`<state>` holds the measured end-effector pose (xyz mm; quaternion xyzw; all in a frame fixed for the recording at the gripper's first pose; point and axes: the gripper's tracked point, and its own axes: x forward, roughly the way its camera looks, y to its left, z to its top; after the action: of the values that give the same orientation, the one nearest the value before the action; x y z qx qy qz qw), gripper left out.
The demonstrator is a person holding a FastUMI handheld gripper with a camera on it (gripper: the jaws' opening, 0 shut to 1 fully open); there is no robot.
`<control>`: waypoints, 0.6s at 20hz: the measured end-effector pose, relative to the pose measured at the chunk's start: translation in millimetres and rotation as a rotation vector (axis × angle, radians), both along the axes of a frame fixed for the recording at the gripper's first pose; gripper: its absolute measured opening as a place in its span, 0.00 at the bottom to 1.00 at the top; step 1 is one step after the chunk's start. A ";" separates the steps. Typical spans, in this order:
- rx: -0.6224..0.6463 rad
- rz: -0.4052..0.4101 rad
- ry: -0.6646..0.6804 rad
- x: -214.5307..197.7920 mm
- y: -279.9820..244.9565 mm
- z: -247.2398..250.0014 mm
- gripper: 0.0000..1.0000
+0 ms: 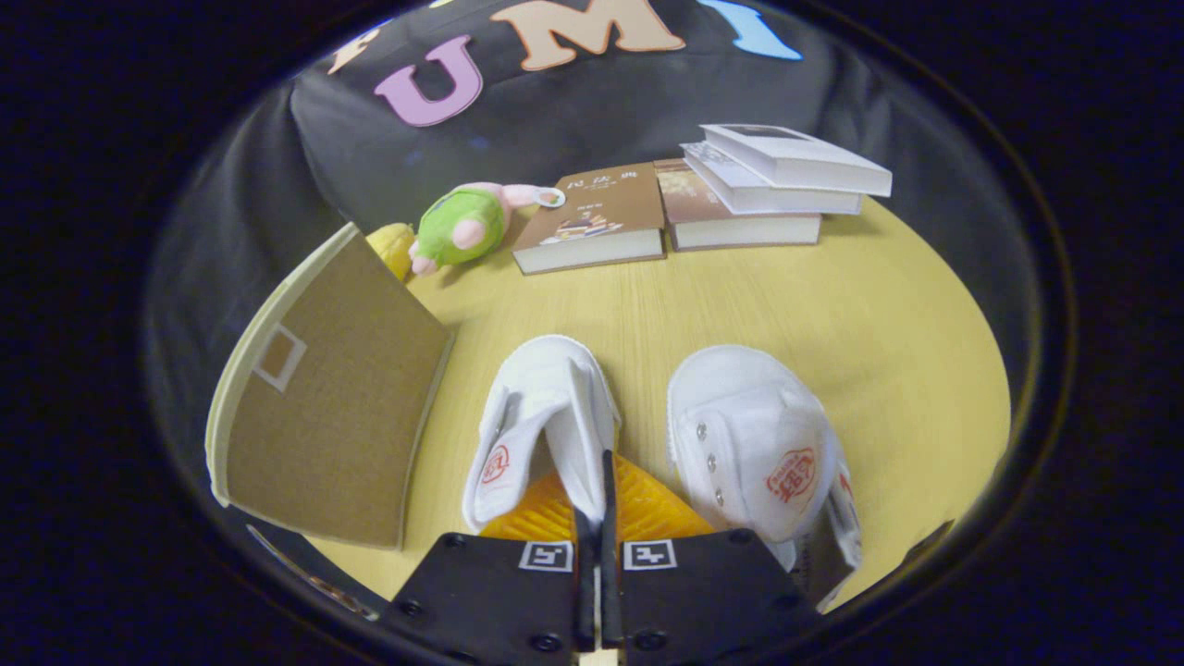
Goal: Open the storage box then place both shoes into the box .Put the left shoe in first, then the right shoe, with the right side of both shoes facing outward in a uniform manner.
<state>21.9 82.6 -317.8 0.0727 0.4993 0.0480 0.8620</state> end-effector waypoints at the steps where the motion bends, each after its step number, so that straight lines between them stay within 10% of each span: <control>1: 0.042 -0.020 0.016 -2.1 2.5 0.8 0.06; 12: 0.422 -0.150 0.152 -32.9 41.2 21.8 0.06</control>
<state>-11.0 123.8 -296.1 0.2919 0.5350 0.0815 0.7886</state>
